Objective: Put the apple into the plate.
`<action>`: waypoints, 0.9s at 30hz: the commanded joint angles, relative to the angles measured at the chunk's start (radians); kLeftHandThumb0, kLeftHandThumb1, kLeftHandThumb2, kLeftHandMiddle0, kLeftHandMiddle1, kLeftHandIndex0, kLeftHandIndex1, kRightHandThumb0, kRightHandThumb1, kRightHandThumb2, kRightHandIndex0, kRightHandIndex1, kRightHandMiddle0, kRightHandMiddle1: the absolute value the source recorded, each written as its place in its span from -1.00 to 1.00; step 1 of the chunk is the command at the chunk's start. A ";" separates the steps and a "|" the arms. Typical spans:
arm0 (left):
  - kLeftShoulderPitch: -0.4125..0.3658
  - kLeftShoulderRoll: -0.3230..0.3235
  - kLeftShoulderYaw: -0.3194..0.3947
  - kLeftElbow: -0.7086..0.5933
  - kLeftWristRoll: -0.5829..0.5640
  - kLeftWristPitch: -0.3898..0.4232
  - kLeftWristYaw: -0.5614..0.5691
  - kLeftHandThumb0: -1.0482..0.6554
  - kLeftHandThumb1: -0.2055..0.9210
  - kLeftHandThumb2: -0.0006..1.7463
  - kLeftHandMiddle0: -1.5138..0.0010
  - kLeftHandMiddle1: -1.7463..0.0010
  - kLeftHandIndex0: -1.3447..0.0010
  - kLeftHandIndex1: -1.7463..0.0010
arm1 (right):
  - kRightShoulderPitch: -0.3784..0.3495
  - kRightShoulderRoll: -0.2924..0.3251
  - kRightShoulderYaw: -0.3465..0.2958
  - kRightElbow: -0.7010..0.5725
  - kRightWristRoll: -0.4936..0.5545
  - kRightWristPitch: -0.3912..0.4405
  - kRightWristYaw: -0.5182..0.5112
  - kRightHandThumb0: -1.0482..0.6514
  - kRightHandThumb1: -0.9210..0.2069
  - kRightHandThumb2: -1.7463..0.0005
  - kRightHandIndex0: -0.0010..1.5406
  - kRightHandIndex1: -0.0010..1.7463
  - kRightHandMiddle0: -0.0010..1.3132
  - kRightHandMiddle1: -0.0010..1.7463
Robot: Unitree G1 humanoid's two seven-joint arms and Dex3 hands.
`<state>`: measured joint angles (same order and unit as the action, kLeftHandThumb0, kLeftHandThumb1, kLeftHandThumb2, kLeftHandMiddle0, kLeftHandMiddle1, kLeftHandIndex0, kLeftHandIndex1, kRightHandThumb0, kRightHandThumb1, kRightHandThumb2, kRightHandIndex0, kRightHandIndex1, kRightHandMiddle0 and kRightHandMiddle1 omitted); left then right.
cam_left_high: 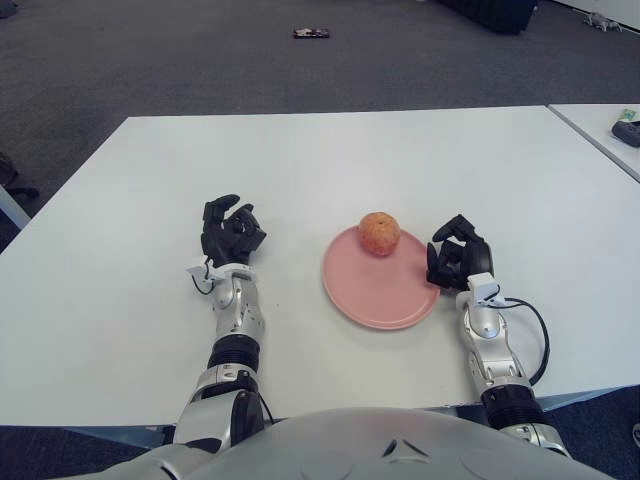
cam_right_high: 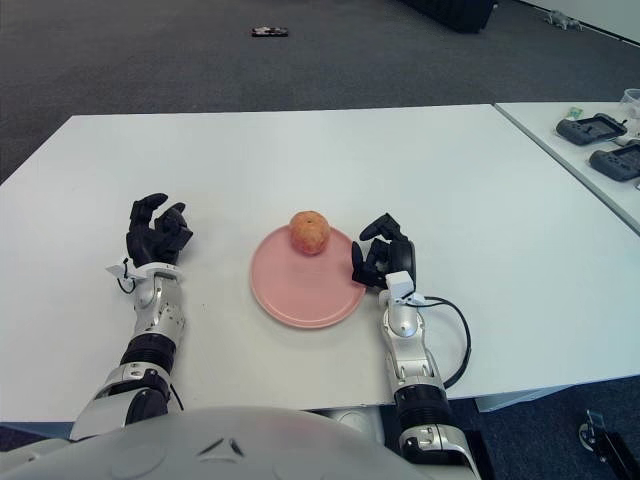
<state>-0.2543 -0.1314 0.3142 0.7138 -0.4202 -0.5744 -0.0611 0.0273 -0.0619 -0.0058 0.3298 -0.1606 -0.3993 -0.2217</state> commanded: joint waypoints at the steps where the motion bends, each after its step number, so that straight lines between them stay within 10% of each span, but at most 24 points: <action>1: 0.009 -0.011 -0.007 0.025 0.022 0.025 -0.003 0.22 -0.62 0.92 -0.11 -1.00 0.09 -1.00 | 0.013 0.018 0.030 0.007 -0.015 0.034 0.021 -0.31 0.00 -0.46 0.44 1.00 -0.12 1.00; 15: 0.093 0.019 -0.074 -0.063 0.058 0.339 -0.040 0.22 -0.76 1.00 -0.22 -1.00 -0.03 -0.93 | 0.014 0.016 0.022 0.007 -0.004 0.040 0.022 -0.31 -0.02 -0.45 0.41 1.00 -0.13 1.00; 27: 0.121 0.054 -0.129 -0.037 0.141 0.359 -0.090 0.22 -0.78 1.00 -0.23 -1.00 -0.06 -0.89 | 0.005 0.011 0.009 0.034 -0.008 0.010 0.006 -0.30 -0.04 -0.43 0.39 1.00 -0.15 1.00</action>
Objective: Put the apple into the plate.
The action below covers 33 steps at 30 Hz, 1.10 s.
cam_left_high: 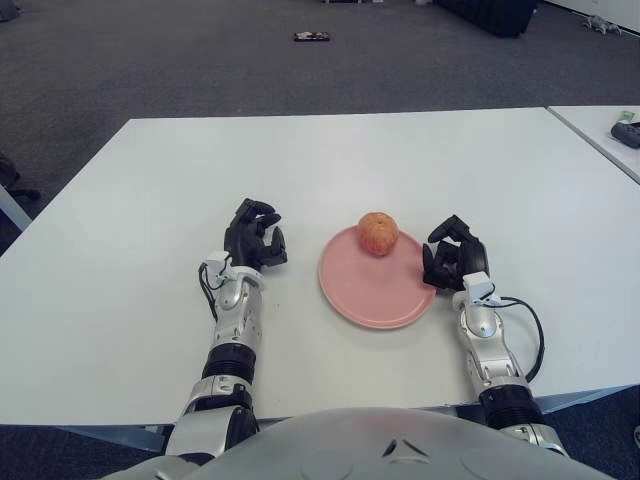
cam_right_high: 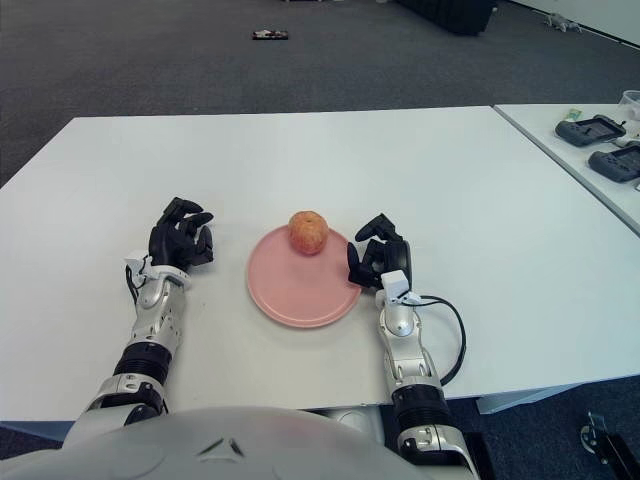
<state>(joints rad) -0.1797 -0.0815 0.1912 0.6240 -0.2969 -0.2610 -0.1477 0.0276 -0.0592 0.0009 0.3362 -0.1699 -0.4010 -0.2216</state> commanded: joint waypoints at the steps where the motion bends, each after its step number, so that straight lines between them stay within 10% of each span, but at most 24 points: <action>1: 0.047 0.006 -0.007 0.056 0.021 0.044 -0.006 0.22 -0.78 1.00 -0.23 -1.00 -0.07 -0.89 | 0.004 0.008 0.001 0.030 0.002 0.010 0.005 -0.30 -0.05 -0.43 0.38 1.00 -0.15 1.00; 33: 0.082 0.006 -0.021 0.021 0.056 0.085 -0.014 0.22 -0.79 1.00 -0.22 -1.00 -0.08 -0.89 | 0.001 -0.001 -0.049 0.055 0.073 -0.011 0.055 -0.32 0.03 -0.49 0.46 1.00 -0.10 1.00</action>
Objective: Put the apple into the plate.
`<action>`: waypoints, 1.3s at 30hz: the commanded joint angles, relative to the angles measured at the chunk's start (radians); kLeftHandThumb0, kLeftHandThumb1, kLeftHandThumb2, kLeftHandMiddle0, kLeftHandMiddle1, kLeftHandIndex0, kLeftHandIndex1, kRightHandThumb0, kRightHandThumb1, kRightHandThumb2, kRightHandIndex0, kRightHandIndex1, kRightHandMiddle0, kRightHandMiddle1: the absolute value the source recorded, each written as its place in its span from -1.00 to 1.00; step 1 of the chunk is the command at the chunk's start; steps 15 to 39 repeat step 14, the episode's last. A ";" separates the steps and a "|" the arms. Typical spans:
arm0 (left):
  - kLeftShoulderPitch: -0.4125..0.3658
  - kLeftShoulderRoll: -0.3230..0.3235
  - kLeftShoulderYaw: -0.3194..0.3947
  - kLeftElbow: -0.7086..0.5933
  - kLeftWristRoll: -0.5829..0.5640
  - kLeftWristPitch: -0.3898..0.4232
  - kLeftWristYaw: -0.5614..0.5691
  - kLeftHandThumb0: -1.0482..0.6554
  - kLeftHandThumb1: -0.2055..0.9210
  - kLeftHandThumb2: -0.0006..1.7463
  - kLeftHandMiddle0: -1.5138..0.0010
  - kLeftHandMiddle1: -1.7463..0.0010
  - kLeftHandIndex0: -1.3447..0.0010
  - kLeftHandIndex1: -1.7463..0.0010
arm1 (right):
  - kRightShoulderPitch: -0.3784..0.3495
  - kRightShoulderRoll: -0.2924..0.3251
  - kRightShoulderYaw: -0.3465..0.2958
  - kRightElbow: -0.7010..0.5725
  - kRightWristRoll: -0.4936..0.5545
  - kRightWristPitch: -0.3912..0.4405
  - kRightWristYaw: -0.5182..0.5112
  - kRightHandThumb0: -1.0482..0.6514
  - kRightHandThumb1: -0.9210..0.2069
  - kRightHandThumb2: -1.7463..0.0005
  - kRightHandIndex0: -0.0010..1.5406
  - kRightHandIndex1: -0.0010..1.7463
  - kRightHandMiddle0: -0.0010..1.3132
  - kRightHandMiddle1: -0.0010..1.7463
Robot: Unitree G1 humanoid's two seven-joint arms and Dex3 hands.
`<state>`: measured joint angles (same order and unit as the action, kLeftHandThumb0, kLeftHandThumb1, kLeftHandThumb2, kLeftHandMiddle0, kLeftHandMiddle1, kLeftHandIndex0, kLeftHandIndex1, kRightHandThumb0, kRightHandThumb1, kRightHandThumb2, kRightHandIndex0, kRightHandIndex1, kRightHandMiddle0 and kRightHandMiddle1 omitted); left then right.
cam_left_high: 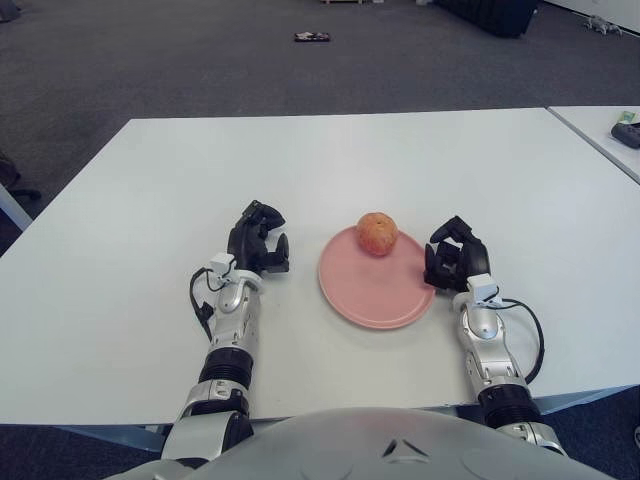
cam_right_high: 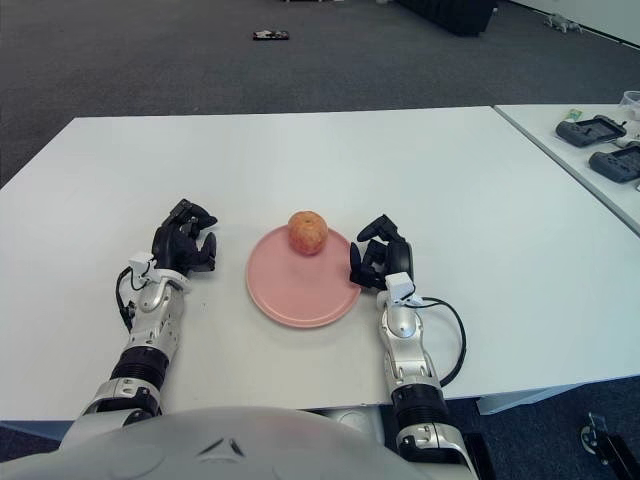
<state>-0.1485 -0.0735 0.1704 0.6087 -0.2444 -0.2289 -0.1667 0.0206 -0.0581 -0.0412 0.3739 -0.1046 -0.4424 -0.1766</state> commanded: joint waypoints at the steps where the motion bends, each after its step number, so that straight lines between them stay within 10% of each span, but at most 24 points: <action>1: 0.051 -0.003 0.000 0.035 0.003 0.054 0.005 0.22 -0.79 1.00 -0.22 -1.00 -0.08 -0.89 | 0.008 -0.004 -0.009 0.017 0.009 0.031 0.012 -0.32 0.03 -0.49 0.47 1.00 -0.09 1.00; 39: 0.061 -0.010 0.001 0.013 0.002 0.072 0.011 0.22 -0.78 1.00 -0.22 -1.00 -0.07 -0.89 | 0.010 -0.008 -0.035 0.020 0.030 0.025 0.018 -0.34 0.09 -0.54 0.50 1.00 -0.05 1.00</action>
